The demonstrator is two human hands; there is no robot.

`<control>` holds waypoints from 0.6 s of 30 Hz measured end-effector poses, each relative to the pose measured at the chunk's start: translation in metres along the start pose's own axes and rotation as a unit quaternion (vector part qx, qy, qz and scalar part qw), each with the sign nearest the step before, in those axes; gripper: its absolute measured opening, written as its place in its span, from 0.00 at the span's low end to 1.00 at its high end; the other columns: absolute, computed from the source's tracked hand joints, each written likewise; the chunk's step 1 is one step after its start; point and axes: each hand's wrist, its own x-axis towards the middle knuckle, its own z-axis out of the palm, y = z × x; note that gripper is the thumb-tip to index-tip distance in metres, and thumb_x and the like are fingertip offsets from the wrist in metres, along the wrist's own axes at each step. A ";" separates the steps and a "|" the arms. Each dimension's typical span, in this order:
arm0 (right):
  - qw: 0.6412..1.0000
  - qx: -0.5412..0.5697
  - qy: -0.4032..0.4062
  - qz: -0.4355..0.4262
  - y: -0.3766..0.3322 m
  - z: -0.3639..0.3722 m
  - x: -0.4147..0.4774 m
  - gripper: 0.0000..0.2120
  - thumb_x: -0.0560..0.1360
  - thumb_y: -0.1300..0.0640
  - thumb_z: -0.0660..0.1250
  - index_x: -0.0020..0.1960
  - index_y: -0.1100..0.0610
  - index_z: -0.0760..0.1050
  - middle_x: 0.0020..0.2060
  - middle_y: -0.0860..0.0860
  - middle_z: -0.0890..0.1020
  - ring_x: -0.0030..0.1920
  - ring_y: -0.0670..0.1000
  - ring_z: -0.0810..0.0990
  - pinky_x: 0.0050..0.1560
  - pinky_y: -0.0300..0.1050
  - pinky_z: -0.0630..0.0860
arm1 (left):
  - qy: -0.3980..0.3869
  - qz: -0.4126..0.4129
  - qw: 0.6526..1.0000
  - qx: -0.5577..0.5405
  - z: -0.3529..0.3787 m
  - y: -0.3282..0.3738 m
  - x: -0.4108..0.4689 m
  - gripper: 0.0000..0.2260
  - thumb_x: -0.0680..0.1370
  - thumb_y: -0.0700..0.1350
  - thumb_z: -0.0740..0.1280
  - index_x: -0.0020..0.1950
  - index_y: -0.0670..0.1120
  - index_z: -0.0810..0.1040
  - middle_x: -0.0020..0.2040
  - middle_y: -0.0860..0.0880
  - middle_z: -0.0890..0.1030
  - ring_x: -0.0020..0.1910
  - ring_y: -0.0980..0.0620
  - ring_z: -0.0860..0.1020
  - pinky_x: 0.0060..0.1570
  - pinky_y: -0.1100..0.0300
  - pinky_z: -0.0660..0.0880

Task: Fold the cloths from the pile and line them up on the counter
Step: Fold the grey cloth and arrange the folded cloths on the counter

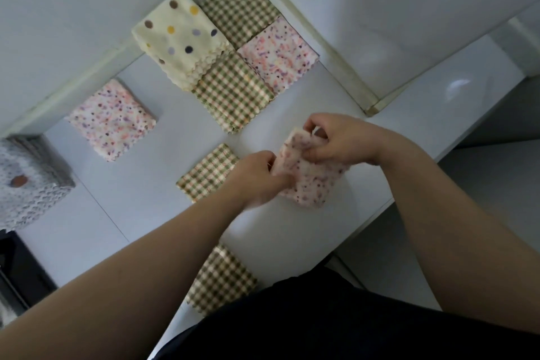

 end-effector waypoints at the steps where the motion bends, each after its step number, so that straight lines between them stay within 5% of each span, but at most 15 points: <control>1: 1.000 0.003 0.027 -0.007 -0.002 -0.005 0.004 0.16 0.75 0.50 0.73 0.60 0.51 0.74 0.53 0.49 0.80 0.50 0.51 0.80 0.49 0.51 0.81 | 0.003 -0.015 0.999 -0.047 -0.006 0.001 0.003 0.14 0.73 0.55 0.73 0.50 0.46 0.79 0.45 0.47 0.82 0.43 0.48 0.80 0.43 0.52 0.78; 4: 0.993 -0.026 0.104 -0.051 -0.015 -0.017 0.024 0.15 0.75 0.52 0.72 0.54 0.61 0.77 0.43 0.57 0.79 0.41 0.51 0.77 0.38 0.43 0.71 | 0.048 -0.053 0.977 -0.202 -0.024 0.006 0.013 0.16 0.73 0.49 0.75 0.53 0.38 0.81 0.41 0.42 0.81 0.33 0.49 0.75 0.33 0.56 0.74; 7: 0.984 0.029 0.157 -0.082 -0.031 -0.028 0.048 0.09 0.75 0.54 0.71 0.46 0.59 0.75 0.38 0.50 0.76 0.36 0.47 0.73 0.36 0.44 0.66 | 0.139 -0.090 0.919 -0.358 -0.039 0.015 0.024 0.18 0.71 0.45 0.77 0.52 0.33 0.80 0.37 0.45 0.72 0.31 0.52 0.65 0.29 0.59 0.63; 10: 0.977 0.070 0.187 -0.081 -0.040 -0.038 0.076 0.12 0.76 0.53 0.70 0.54 0.59 0.76 0.45 0.49 0.80 0.44 0.48 0.77 0.44 0.43 0.73 | 0.190 -0.105 0.864 -0.454 -0.048 0.023 0.033 0.08 0.71 0.44 0.77 0.44 0.43 0.81 0.43 0.47 0.80 0.38 0.51 0.73 0.34 0.59 0.69; 13: 0.984 0.057 0.165 -0.043 -0.042 -0.043 0.094 0.14 0.76 0.48 0.69 0.56 0.55 0.75 0.52 0.51 0.81 0.53 0.53 0.79 0.55 0.50 0.77 | 0.184 -0.109 0.849 -0.484 -0.046 0.026 0.039 0.05 0.73 0.43 0.76 0.45 0.45 0.81 0.47 0.48 0.85 0.45 0.51 0.81 0.47 0.57 0.78; 15: 0.987 0.043 0.155 -0.014 -0.039 -0.043 0.094 0.14 0.75 0.47 0.69 0.57 0.54 0.74 0.53 0.52 0.80 0.53 0.54 0.79 0.54 0.50 0.78 | 0.159 -0.118 0.838 -0.508 -0.040 0.026 0.042 0.06 0.76 0.43 0.73 0.49 0.43 0.81 0.48 0.47 0.86 0.49 0.50 0.84 0.57 0.53 0.79; 18: 0.988 0.063 0.144 -0.003 -0.030 -0.038 0.079 0.11 0.75 0.51 0.69 0.55 0.53 0.75 0.49 0.50 0.80 0.49 0.51 0.79 0.45 0.46 0.78 | 0.133 -0.124 0.846 -0.502 -0.026 0.023 0.039 0.04 0.77 0.41 0.70 0.49 0.42 0.79 0.45 0.45 0.85 0.46 0.48 0.84 0.58 0.50 0.79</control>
